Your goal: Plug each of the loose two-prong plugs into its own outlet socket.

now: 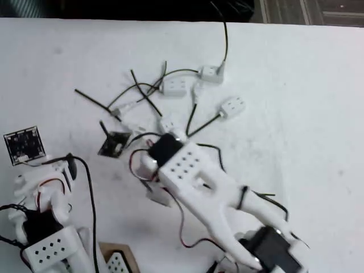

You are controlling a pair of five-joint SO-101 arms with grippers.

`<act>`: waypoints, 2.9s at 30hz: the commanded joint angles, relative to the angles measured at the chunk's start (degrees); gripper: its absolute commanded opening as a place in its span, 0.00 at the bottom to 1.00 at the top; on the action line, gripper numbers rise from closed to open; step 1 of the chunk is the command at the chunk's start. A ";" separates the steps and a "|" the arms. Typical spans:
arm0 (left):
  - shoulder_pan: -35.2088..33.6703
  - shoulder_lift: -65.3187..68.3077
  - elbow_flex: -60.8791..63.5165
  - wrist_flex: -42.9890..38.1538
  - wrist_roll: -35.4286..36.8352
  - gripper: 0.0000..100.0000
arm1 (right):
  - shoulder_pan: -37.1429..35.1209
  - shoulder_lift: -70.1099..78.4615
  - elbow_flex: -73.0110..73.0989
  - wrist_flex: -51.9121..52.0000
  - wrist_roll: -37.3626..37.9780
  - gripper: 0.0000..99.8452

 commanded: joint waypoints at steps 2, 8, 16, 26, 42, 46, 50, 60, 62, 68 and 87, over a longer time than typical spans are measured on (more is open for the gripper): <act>-0.31 -0.48 -0.26 -0.97 -0.44 0.26 | 5.67 -7.60 -1.05 -1.89 -0.62 0.02; -0.31 -0.48 -0.26 -0.97 -0.44 0.26 | 10.95 -8.84 0.70 -6.64 0.00 0.02; 0.48 -0.48 0.09 -1.05 -0.44 0.26 | 11.65 -15.60 9.85 -17.54 -0.26 0.02; 22.90 -0.48 -3.60 -1.23 -2.64 0.26 | 6.20 -39.25 21.71 -20.18 -4.57 0.02; 51.56 -0.48 -11.60 -0.79 3.60 0.26 | -4.97 -53.67 26.11 -20.35 -9.05 0.02; 54.73 -0.48 -11.60 -0.79 3.60 0.26 | -6.11 -53.67 26.20 -21.23 -9.05 0.02; 55.60 -0.57 -11.60 -0.79 3.60 0.26 | -6.20 -53.58 26.37 -22.64 -9.14 0.02; 56.92 -0.57 -11.60 -0.79 3.60 0.23 | -5.93 -53.93 29.98 -25.01 -9.14 0.02; 56.04 -0.57 -11.60 -0.79 3.60 0.23 | -5.85 -54.02 29.89 -24.92 -9.14 0.02; 43.65 -0.57 -14.24 0.88 4.04 0.23 | -1.71 -53.58 29.98 -24.13 -7.38 0.02; 38.20 -0.13 -0.79 2.46 -6.33 0.23 | 21.58 -56.48 33.58 -26.33 -1.93 0.02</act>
